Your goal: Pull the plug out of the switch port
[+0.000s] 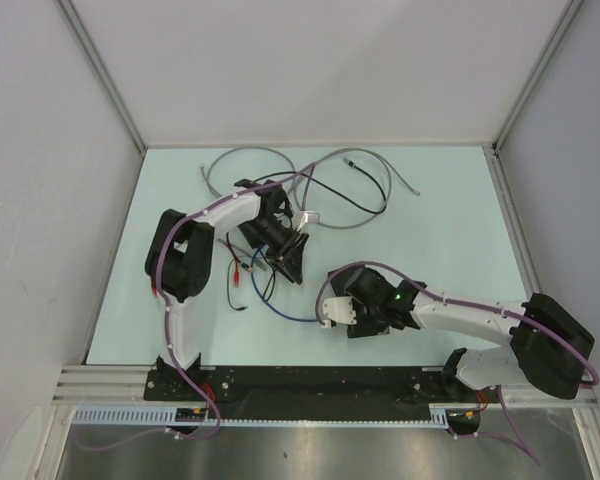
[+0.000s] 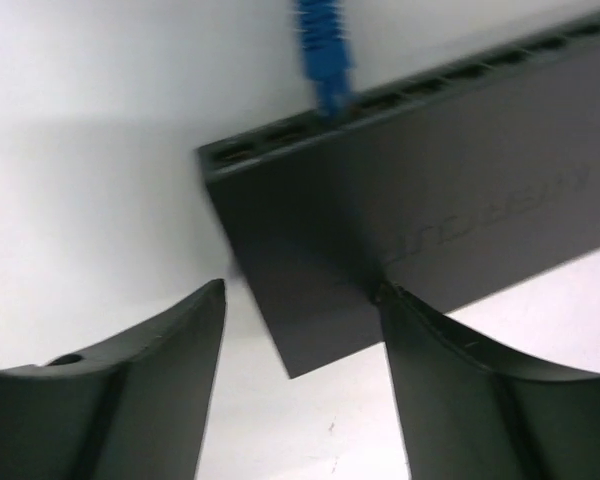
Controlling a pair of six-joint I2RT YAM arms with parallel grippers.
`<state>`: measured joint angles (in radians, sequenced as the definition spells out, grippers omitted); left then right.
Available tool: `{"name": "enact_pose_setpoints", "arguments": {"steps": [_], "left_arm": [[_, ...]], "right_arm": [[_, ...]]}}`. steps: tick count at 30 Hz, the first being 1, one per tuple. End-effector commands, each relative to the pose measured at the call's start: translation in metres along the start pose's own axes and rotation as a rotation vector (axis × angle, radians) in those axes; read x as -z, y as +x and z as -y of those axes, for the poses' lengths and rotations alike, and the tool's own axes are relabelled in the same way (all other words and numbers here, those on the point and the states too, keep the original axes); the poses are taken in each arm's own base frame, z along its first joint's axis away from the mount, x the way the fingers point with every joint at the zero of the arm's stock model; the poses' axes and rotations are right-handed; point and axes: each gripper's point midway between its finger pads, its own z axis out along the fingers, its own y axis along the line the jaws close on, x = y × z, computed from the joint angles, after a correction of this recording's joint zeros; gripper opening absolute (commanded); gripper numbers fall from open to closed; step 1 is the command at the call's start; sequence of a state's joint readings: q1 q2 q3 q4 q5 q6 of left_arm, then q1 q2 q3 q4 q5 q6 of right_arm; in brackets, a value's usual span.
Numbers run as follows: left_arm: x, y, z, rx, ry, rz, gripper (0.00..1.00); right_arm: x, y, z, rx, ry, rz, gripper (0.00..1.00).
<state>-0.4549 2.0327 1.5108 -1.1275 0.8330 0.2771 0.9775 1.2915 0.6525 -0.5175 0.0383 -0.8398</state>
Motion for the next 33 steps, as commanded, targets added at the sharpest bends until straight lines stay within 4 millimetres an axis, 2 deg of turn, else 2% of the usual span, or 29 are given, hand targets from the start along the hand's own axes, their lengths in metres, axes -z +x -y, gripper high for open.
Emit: {"name": "enact_pose_setpoints", "arguments": {"steps": [1,3,4,5,7,8,10,11,15,19,22,23,26,29,33], "left_arm": [[0.011,-0.007,0.01,-0.032,-0.005,0.048,0.44],[0.008,-0.008,0.01,-0.026,0.012,0.048,0.43],[0.008,-0.01,0.011,-0.029,0.021,0.051,0.44],[0.007,-0.01,0.012,-0.028,0.027,0.053,0.46],[0.006,-0.015,0.011,-0.027,0.034,0.057,0.47],[0.006,-0.016,0.01,-0.029,0.035,0.06,0.49],[0.005,-0.02,0.009,-0.022,0.037,0.066,0.51],[0.004,-0.024,0.008,-0.033,0.039,0.075,0.52],[0.002,-0.038,0.007,-0.071,0.053,0.125,0.54],[0.003,-0.06,0.012,-0.117,0.078,0.218,0.56],[0.0,-0.081,0.009,-0.151,0.061,0.324,0.56],[0.001,-0.085,0.01,-0.163,0.053,0.351,0.55],[-0.013,-0.091,0.004,-0.121,0.048,0.375,0.52],[-0.035,-0.085,0.005,-0.12,0.055,0.33,0.5],[-0.061,-0.073,0.01,-0.122,0.061,0.27,0.49]], "right_arm": [[-0.006,0.001,0.022,-0.169,0.1,0.012,0.64],[-0.006,0.006,0.035,-0.286,0.124,0.019,0.64],[-0.005,0.002,0.046,-0.346,0.141,0.04,0.64],[-0.005,0.006,0.054,-0.484,0.132,0.063,0.64],[-0.007,0.006,0.059,-0.581,0.093,0.085,0.63],[-0.003,0.002,0.07,-0.615,0.107,0.11,0.63],[0.001,0.005,0.079,-0.648,0.118,0.117,0.64],[0.006,-0.001,0.083,-0.65,0.107,0.148,0.64],[0.028,-0.011,0.085,-0.651,0.086,0.219,0.76],[0.051,-0.019,0.092,-0.709,0.104,0.296,0.78],[0.054,-0.016,0.094,-0.799,0.091,0.323,0.61],[0.053,-0.016,0.093,-0.818,0.078,0.33,0.45],[0.045,-0.011,0.095,-0.897,0.057,0.322,0.13],[0.035,-0.006,0.096,-0.978,0.043,0.306,0.05],[0.025,-0.008,0.088,-1.087,-0.043,0.311,0.02]]}}
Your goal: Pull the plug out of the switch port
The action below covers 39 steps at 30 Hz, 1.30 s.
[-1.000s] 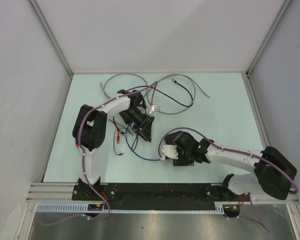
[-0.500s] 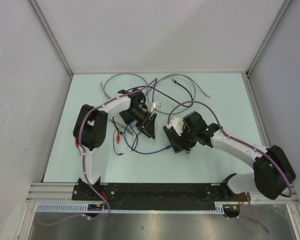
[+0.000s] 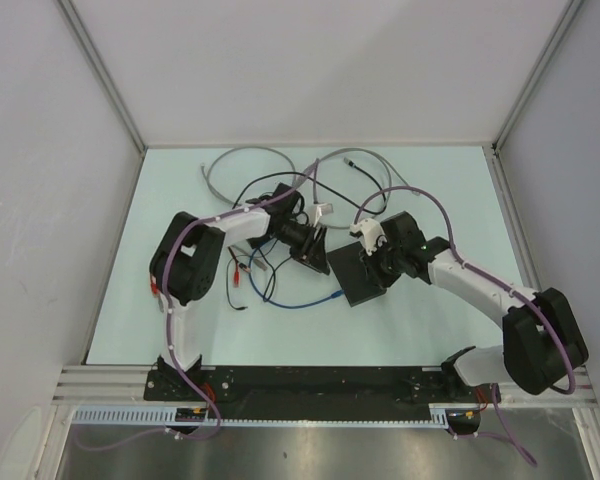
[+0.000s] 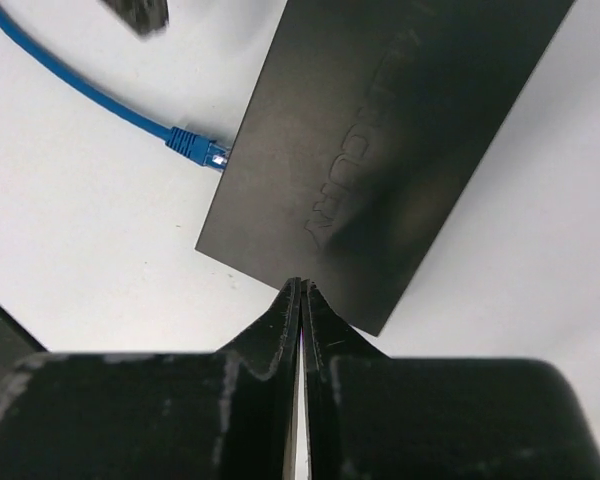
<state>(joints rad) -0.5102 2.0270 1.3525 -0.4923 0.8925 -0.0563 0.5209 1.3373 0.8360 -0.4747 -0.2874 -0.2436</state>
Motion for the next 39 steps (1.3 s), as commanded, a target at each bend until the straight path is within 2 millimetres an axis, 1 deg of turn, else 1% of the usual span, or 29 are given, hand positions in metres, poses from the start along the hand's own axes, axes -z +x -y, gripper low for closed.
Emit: {"name": "enact_pose_setpoints", "arguments": {"steps": [1,5,9,10,14,18,22,27,28,35,38,39], "left_arm": [[-0.025,0.003,0.015,-0.048,0.022,-0.011,0.49],[-0.034,0.016,0.02,-0.043,0.022,-0.031,0.48],[-0.04,0.019,0.014,-0.035,-0.012,-0.047,0.47],[-0.043,0.02,0.012,-0.031,-0.018,-0.053,0.47],[-0.054,0.017,0.015,-0.049,-0.006,-0.07,0.47],[-0.064,0.023,0.012,-0.033,0.003,-0.115,0.43],[-0.07,0.03,0.01,-0.02,0.019,-0.137,0.38],[-0.073,0.031,0.011,-0.03,0.014,-0.15,0.31],[-0.074,0.032,0.012,-0.042,0.009,-0.153,0.28],[-0.083,0.038,0.009,-0.051,-0.024,-0.2,0.21],[-0.087,0.039,0.004,-0.065,-0.06,-0.215,0.13],[-0.087,0.041,0.002,-0.063,-0.075,-0.22,0.08]], "right_arm": [[-0.008,-0.008,-0.009,-0.142,-0.078,0.014,0.02],[-0.016,0.005,-0.007,-0.147,-0.073,-0.028,0.01],[-0.024,0.024,0.002,-0.151,-0.022,-0.083,0.0],[-0.024,0.025,0.004,-0.151,-0.016,-0.084,0.0],[-0.028,0.026,0.001,-0.15,-0.032,-0.093,0.0],[-0.033,0.031,0.0,-0.147,-0.033,-0.114,0.0],[-0.034,0.032,-0.001,-0.142,-0.032,-0.122,0.0],[-0.036,0.033,-0.002,-0.138,-0.034,-0.126,0.0],[-0.036,0.033,-0.002,-0.138,-0.034,-0.128,0.0],[-0.038,0.035,-0.004,-0.13,-0.04,-0.136,0.0],[-0.038,0.035,-0.005,-0.122,-0.042,-0.135,0.0],[-0.038,0.034,-0.006,-0.122,-0.043,-0.136,0.0]]}}
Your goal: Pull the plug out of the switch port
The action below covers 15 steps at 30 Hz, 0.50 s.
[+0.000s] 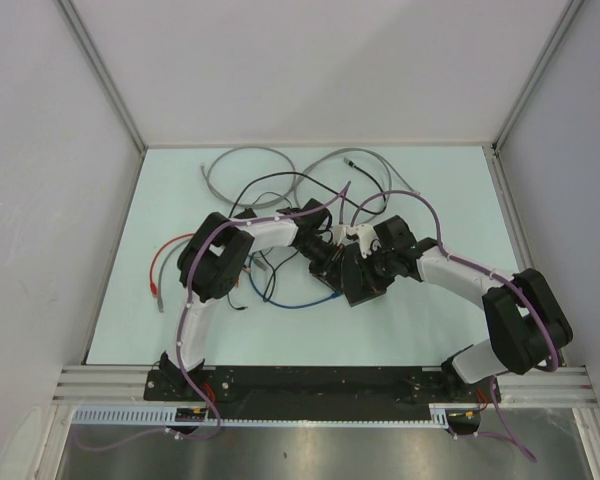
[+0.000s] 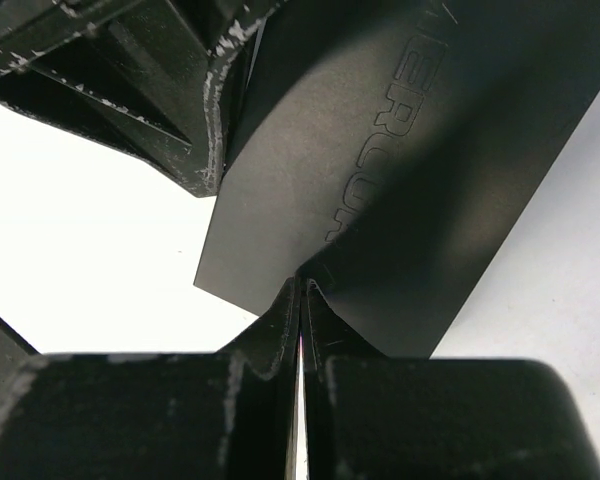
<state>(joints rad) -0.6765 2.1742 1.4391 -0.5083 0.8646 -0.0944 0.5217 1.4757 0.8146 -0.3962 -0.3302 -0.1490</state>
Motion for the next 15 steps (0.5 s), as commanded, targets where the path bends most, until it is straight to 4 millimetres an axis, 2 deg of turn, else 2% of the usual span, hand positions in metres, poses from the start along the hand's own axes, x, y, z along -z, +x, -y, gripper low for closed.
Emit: {"name": "enact_pose_setpoints", "arguments": {"steps": [1,3,7,9,15], "left_arm": [[-0.021,0.009,-0.015,-0.055,-0.108,-0.054,0.05],[-0.018,0.012,-0.023,-0.047,-0.154,-0.067,0.0],[-0.012,0.01,-0.032,-0.063,-0.228,-0.075,0.0],[-0.008,0.009,-0.03,-0.073,-0.242,-0.062,0.0],[-0.023,0.036,-0.023,-0.089,-0.233,-0.138,0.0]], "right_arm": [[-0.006,0.016,0.001,-0.006,0.012,-0.067,0.0],[-0.005,0.015,0.002,-0.003,0.016,-0.065,0.0],[-0.005,0.015,0.003,0.001,0.018,-0.063,0.0],[-0.005,0.016,0.003,0.0,0.018,-0.066,0.0],[-0.006,0.017,0.002,0.002,0.017,-0.068,0.0]]}}
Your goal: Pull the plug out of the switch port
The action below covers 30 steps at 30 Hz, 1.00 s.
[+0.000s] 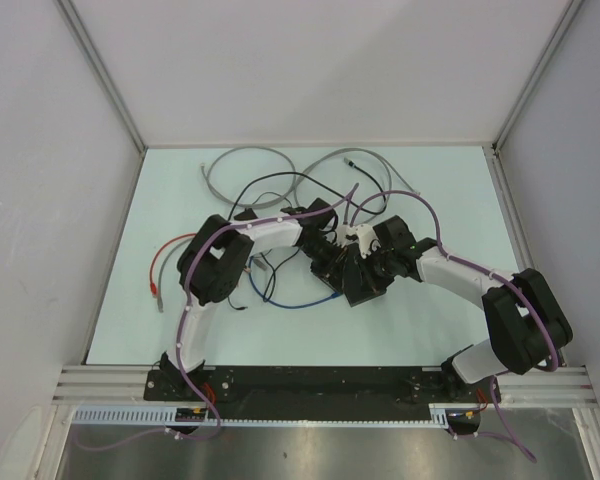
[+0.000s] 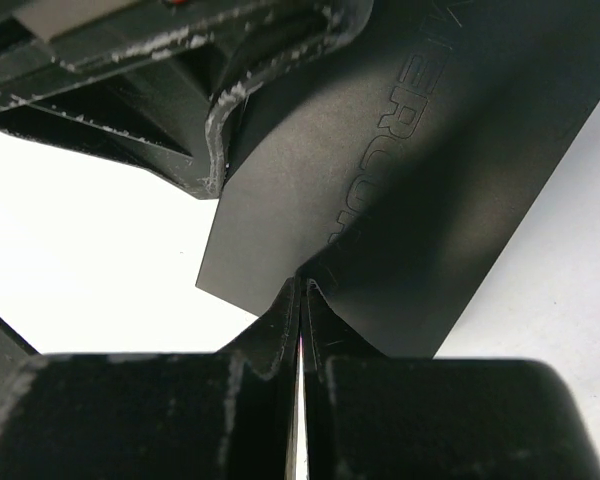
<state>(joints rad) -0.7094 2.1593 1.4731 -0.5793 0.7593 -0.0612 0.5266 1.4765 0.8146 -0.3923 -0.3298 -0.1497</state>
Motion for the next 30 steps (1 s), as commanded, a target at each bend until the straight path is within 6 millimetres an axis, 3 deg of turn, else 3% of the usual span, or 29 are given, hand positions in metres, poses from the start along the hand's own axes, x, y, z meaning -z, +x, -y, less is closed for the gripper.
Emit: {"name": "enact_pose_setpoints", "arguments": {"steps": [1,7,11,15,18,22,24,30], "left_arm": [[-0.026,0.03,-0.018,-0.079,-0.132,-0.109,0.0],[-0.024,0.005,-0.025,-0.094,-0.144,-0.09,0.0],[-0.026,0.013,-0.017,-0.077,-0.056,-0.099,0.0],[-0.033,0.042,-0.011,-0.046,0.022,-0.156,0.0],[-0.036,0.053,-0.016,-0.035,0.027,-0.183,0.0],[-0.034,0.046,-0.03,-0.046,-0.06,-0.198,0.0],[-0.031,0.046,-0.05,-0.062,-0.165,-0.226,0.0],[-0.024,0.04,-0.052,-0.074,-0.194,-0.226,0.0]], "right_arm": [[-0.004,0.016,0.003,-0.002,0.019,-0.065,0.0],[-0.005,0.016,0.003,0.003,0.019,-0.067,0.0],[-0.004,0.015,0.003,0.005,0.021,-0.062,0.0],[-0.004,0.016,0.003,0.007,0.02,-0.064,0.0],[-0.004,0.017,0.003,0.008,0.018,-0.066,0.0],[-0.005,0.018,0.002,0.007,0.013,-0.071,0.0],[-0.005,0.019,0.002,0.008,0.013,-0.073,0.0],[-0.006,0.019,0.001,0.012,0.011,-0.074,0.0]]}}
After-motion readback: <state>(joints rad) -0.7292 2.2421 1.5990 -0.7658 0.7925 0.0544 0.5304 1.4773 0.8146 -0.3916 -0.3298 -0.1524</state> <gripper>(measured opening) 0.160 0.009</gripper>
